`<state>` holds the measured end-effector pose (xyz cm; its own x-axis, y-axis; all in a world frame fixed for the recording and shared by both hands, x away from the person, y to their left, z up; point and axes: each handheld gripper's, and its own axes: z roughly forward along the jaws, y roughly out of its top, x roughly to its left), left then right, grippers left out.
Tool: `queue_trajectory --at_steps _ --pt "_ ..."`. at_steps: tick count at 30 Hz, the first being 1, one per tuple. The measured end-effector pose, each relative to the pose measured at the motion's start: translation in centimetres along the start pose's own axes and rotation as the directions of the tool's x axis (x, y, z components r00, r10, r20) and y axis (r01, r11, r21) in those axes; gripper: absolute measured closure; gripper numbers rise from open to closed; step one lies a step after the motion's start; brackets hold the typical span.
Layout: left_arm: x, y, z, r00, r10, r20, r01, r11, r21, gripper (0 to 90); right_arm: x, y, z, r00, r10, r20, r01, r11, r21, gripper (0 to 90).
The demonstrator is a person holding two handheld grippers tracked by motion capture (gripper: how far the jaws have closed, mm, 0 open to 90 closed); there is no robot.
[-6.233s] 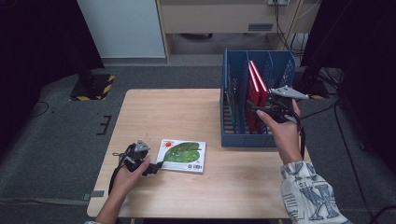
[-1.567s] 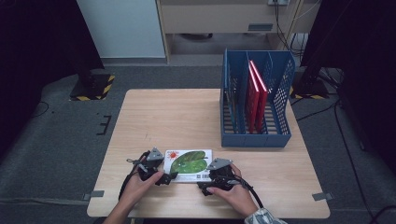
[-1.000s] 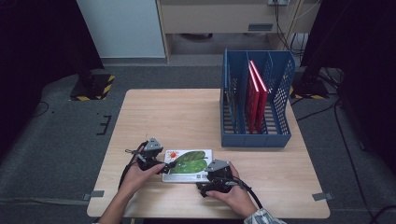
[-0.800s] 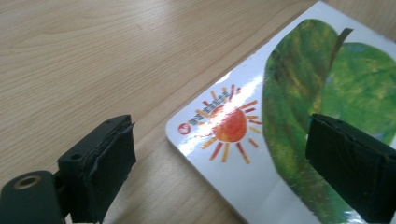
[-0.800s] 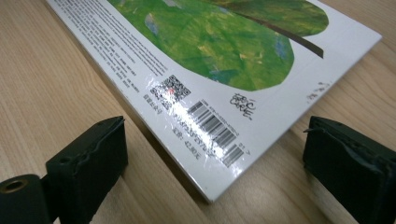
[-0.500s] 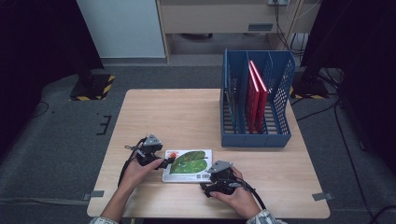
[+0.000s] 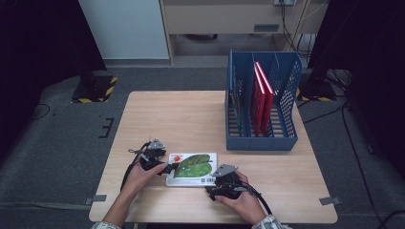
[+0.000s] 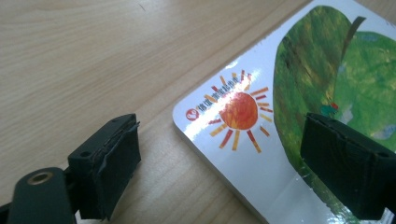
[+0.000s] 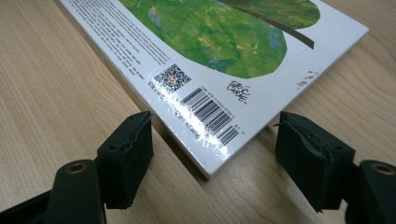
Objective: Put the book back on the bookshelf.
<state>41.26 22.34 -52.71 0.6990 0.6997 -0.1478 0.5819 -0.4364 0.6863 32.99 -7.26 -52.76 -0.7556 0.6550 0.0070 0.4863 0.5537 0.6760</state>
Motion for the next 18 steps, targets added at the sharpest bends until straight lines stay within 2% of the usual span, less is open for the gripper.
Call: queue_trajectory --at_steps 6,12,16,18 --pt "0.19 -0.06 0.11 0.9999 -0.008 0.015 0.008 0.9999 -0.011 10.6 0.3 0.12 0.16 0.9999 -0.013 -0.009 0.013 1.0 -0.005 27.7" --pt "0.07 -0.06 0.38 0.9999 0.012 0.007 -0.012 0.9997 -0.023 10.1 0.39 0.19 0.24 0.9998 -0.014 -0.017 0.013 1.0 -0.004 27.8" --pt "-0.18 -0.05 0.4 0.9994 0.021 0.027 -0.021 0.9995 -0.023 12.3 0.44 0.25 0.38 0.9998 -0.012 -0.019 0.012 1.0 -0.009 26.2" --pt "-0.21 -0.04 0.38 0.9993 0.022 0.028 -0.022 0.9995 -0.022 12.9 0.52 0.27 0.47 0.9996 -0.014 -0.024 0.014 1.0 -0.007 22.6"
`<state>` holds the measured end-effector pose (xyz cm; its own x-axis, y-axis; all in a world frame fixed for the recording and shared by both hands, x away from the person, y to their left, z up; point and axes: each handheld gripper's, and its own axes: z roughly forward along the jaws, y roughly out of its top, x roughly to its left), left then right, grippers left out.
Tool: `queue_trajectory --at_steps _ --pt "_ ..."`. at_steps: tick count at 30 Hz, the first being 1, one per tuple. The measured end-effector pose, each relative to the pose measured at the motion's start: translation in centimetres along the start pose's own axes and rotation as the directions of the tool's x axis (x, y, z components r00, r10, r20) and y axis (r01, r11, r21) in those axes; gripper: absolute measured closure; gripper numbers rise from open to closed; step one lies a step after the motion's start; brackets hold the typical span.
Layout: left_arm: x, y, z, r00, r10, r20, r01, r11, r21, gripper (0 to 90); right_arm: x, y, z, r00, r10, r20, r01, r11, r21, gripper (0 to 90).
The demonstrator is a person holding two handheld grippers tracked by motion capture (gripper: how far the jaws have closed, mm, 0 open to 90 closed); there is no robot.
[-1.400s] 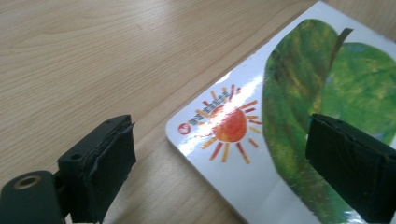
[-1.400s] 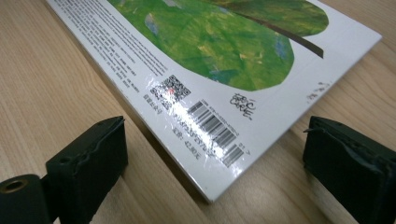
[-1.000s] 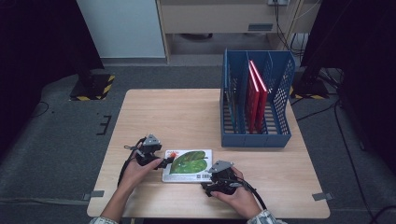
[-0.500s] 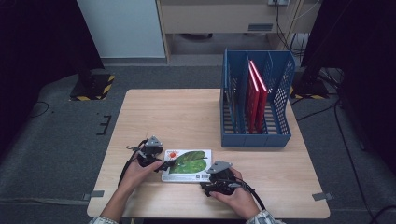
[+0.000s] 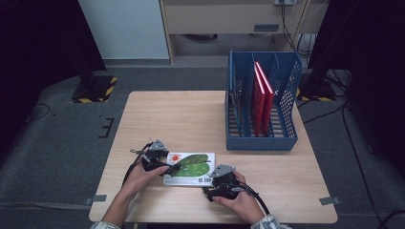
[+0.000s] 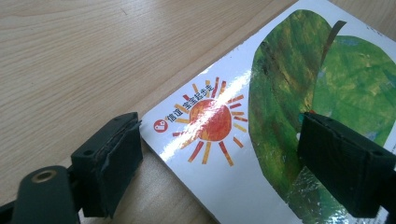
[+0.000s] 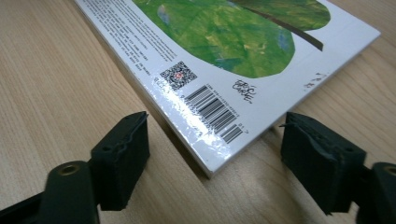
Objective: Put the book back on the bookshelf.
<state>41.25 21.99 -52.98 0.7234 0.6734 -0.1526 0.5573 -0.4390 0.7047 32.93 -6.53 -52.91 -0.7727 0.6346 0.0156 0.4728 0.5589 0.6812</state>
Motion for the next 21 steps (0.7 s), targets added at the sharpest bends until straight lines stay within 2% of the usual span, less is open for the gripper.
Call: queue_trajectory --at_steps 5,10,16,21 --pt "0.1 0.0 -0.2 0.9998 -0.013 -0.014 0.014 0.9999 0.008 14.5 0.2 0.1 0.2 1.0 -0.003 -0.001 0.003 1.0 0.003 17.6" --pt "0.0 0.0 -0.2 0.9999 -0.013 -0.008 0.013 0.9999 0.008 15.7 0.2 0.1 0.3 1.0 0.0 0.001 0.0 1.0 0.001 16.3" --pt "0.0 0.0 -0.2 0.9999 -0.016 -0.007 0.016 0.9999 0.006 15.3 0.4 0.1 0.7 0.9999 0.006 0.008 -0.006 1.0 -0.006 10.4" --pt "0.1 0.1 -0.3 0.999 -0.043 -0.006 0.043 0.999 0.007 18.0 0.8 0.3 1.1 0.9998 0.015 0.016 -0.015 1.0 -0.004 3.6"
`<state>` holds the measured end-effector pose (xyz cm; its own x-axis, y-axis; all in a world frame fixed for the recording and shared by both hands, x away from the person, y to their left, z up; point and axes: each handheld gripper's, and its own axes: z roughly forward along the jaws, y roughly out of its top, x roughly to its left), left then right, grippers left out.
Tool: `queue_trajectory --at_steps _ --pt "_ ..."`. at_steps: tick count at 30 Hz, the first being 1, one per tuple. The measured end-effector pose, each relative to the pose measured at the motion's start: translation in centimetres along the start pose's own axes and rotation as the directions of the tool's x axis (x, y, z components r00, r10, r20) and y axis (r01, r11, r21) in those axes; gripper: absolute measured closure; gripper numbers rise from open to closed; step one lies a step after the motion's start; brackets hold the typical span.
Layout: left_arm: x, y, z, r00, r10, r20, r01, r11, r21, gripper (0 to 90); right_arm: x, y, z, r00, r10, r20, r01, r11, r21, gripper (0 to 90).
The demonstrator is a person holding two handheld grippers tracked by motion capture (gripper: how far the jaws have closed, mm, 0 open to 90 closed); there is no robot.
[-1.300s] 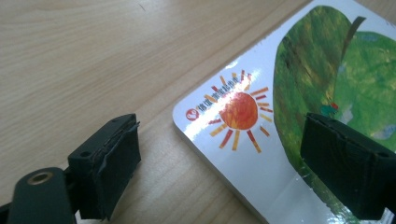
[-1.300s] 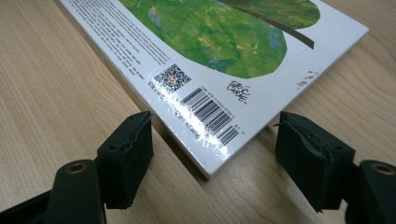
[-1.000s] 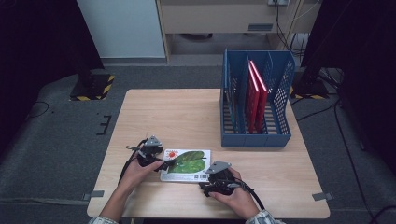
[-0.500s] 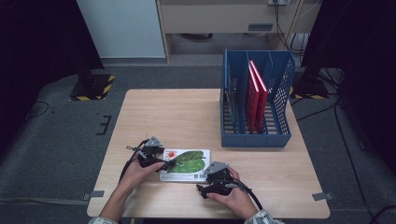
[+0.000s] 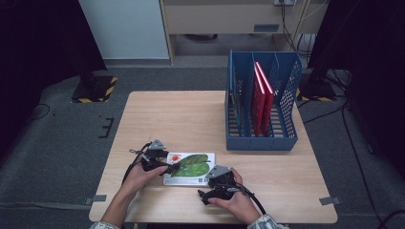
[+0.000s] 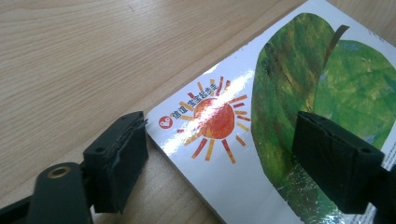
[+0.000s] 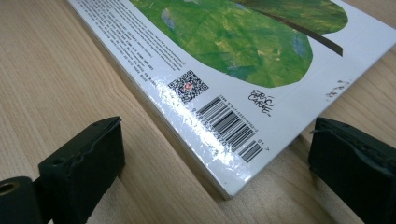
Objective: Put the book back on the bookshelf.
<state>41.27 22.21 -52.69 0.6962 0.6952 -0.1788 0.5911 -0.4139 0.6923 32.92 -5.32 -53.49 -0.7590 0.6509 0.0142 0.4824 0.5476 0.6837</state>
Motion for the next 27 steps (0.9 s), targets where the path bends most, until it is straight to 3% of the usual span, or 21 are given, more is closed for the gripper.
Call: queue_trajectory --at_steps 12,27 --pt "-0.1 0.5 -0.9 0.9991 -0.041 0.01 0.041 0.9983 -0.042 19.9 0.3 0.1 0.2 0.9998 0.013 0.014 -0.013 1.0 0.002 1.3" --pt "-0.4 0.9 -1.3 0.9989 -0.045 0.013 0.045 0.9977 -0.052 18.5 -0.2 0.7 1.0 0.998 0.043 0.046 -0.042 0.999 -0.009 0.3"
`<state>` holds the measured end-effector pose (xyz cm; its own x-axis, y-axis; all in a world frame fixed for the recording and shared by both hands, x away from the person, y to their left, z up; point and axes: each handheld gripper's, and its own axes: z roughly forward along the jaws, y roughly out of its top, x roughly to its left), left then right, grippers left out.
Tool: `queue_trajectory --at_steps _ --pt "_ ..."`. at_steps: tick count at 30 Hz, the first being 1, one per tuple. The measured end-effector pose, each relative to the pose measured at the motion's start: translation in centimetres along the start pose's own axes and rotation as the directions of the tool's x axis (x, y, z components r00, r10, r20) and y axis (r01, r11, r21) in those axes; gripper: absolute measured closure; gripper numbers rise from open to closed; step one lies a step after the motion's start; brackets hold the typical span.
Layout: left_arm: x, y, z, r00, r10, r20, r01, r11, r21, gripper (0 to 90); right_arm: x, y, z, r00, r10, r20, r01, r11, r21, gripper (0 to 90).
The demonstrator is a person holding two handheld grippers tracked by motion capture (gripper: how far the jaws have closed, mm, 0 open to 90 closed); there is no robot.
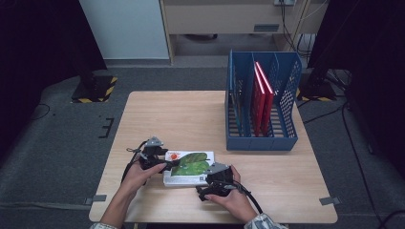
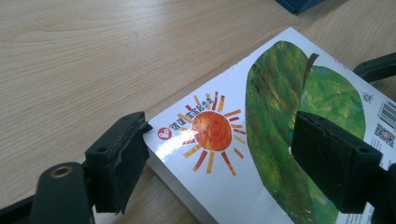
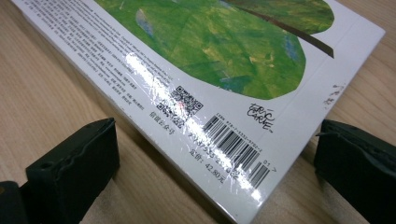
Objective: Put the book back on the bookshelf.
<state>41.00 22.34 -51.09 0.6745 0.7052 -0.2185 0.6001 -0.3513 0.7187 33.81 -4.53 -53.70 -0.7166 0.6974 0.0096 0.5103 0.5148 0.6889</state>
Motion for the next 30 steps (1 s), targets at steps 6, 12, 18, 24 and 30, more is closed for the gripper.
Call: queue_trajectory --at_steps 6,12,18,24,30 --pt "-0.1 0.2 -0.3 1.0 -0.006 0.002 0.006 0.9998 -0.021 18.4 -0.1 0.2 0.4 0.9995 0.022 0.02 -0.022 1.0 -0.017 0.0" --pt "-0.2 0.5 -0.8 0.9997 -0.021 0.014 0.022 0.9984 -0.052 18.5 -0.1 0.2 0.4 0.9991 0.035 0.021 -0.035 0.999 -0.021 0.0" --pt "-0.5 0.9 -1.1 0.9998 -0.013 0.012 0.014 0.9975 -0.069 18.2 -0.2 0.4 0.4 0.9967 0.079 0.016 -0.079 0.996 -0.033 0.3" --pt "-0.7 1.1 -1.2 0.9999 -0.013 0.006 0.013 0.9973 -0.072 17.4 -0.3 0.4 0.4 0.9943 0.107 0.009 -0.106 0.993 -0.043 0.0" --pt "-0.5 1.0 -1.1 0.9998 -0.019 0.004 0.019 0.9972 -0.072 16.8 -0.1 0.5 0.6 0.9919 0.126 0.015 -0.125 0.991 -0.055 0.0"
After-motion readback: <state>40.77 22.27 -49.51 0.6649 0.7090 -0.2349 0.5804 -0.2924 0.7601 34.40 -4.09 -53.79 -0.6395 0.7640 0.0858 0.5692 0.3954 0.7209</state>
